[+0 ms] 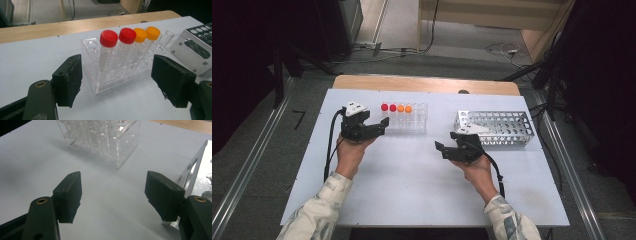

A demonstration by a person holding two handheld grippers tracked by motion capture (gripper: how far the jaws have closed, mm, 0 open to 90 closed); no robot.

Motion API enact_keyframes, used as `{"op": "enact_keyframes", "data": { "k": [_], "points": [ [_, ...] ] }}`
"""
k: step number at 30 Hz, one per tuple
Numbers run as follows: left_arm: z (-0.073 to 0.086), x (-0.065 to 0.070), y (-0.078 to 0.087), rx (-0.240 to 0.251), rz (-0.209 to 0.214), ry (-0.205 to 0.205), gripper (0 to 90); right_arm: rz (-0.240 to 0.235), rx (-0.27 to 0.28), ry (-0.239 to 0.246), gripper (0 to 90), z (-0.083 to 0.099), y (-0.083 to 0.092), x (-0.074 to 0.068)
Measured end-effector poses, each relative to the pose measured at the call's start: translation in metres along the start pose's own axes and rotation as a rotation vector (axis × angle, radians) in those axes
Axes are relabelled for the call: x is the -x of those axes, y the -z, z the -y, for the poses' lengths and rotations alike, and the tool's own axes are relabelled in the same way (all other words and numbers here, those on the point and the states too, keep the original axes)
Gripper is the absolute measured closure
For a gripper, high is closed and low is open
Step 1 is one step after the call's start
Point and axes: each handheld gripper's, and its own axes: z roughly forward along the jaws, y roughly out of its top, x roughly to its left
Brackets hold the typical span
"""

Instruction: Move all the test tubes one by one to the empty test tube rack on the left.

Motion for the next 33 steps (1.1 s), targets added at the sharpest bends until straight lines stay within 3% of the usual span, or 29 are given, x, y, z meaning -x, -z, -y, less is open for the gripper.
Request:
{"op": "enact_keyframes", "data": {
  "k": [11, 33],
  "points": [
    [0.027, -0.008, 0.010, -0.018, -0.027, 0.010, 22.7, 0.031, 0.007, -0.011, 28.1, 0.008, 0.010, 0.012],
    [0.068, -0.032, 0.055, 0.000, -0.108, 0.044, 20.6, 0.096, 0.037, -0.045, 26.8, 0.035, 0.055, 0.039]
  ]
}}
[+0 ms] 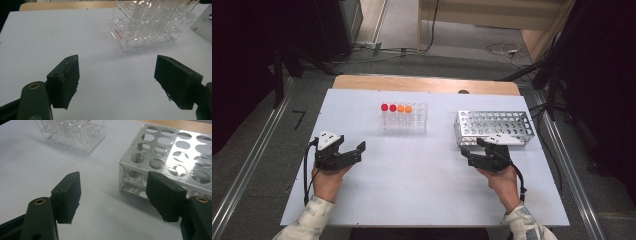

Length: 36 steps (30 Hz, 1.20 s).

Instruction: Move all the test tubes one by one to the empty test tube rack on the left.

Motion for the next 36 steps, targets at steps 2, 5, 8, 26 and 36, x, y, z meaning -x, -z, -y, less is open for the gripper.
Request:
{"op": "enact_keyframes", "data": {
  "k": [2, 5, 8, 26, 36],
  "points": [
    [0.002, -0.004, 0.003, 0.002, -0.005, 0.016, 19.8, 0.011, 0.003, -0.007, 26.8, 0.003, 0.005, 0.004],
    [0.004, -0.008, 0.008, 0.007, -0.012, 0.023, 18.9, 0.022, 0.003, -0.014, 26.6, 0.009, 0.012, 0.010],
    [0.007, -0.010, 0.013, 0.016, -0.022, 0.027, 18.8, 0.035, 0.001, -0.020, 26.4, 0.015, 0.017, 0.016],
    [0.021, -0.018, 0.032, 0.019, -0.054, 0.035, 16.6, 0.082, 0.004, -0.064, 26.1, 0.040, 0.049, 0.040],
    [0.027, -0.024, 0.040, 0.020, -0.059, 0.038, 16.6, 0.119, 0.016, -0.080, 25.9, 0.054, 0.066, 0.052]
  ]
}}
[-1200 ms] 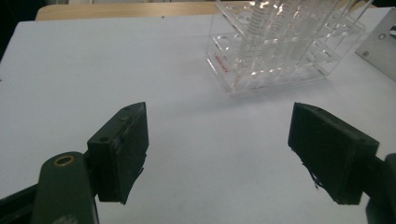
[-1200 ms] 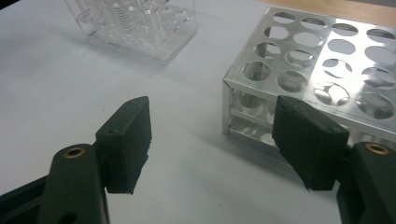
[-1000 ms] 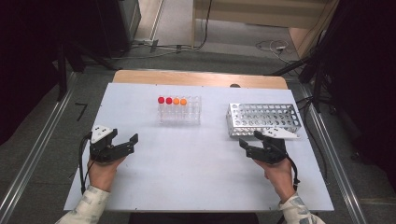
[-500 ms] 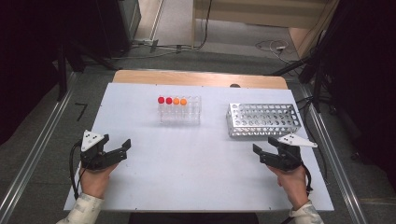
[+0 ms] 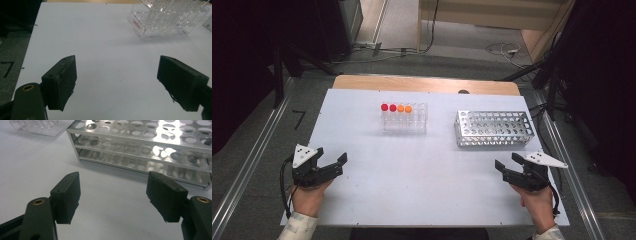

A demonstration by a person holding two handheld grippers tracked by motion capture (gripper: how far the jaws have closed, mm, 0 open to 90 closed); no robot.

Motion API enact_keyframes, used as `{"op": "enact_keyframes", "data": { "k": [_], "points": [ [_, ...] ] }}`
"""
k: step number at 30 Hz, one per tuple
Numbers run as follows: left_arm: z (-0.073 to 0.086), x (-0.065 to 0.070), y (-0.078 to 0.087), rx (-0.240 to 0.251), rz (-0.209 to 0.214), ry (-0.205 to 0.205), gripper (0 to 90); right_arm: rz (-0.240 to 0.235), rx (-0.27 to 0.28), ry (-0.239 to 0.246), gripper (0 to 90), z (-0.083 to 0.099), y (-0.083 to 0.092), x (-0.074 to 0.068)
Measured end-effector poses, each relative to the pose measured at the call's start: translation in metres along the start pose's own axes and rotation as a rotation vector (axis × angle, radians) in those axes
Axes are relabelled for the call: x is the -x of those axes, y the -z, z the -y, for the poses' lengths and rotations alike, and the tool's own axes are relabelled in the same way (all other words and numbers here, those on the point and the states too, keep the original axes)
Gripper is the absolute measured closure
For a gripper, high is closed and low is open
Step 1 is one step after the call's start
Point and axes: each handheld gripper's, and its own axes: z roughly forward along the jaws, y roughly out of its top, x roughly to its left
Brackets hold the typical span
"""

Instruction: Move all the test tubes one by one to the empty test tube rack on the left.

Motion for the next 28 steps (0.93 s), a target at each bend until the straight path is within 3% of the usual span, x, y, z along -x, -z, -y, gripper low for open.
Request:
{"op": "enact_keyframes", "data": {
  "k": [19, 28],
  "points": [
    [0.012, -0.017, 0.017, -0.001, -0.047, 0.022, 16.6, 0.079, 0.009, -0.083, 25.9, 0.027, 0.030, 0.035],
    [0.020, -0.028, 0.017, -0.023, -0.076, 0.048, 16.5, 0.139, 0.003, -0.131, 25.8, 0.042, 0.040, 0.055]
  ]
}}
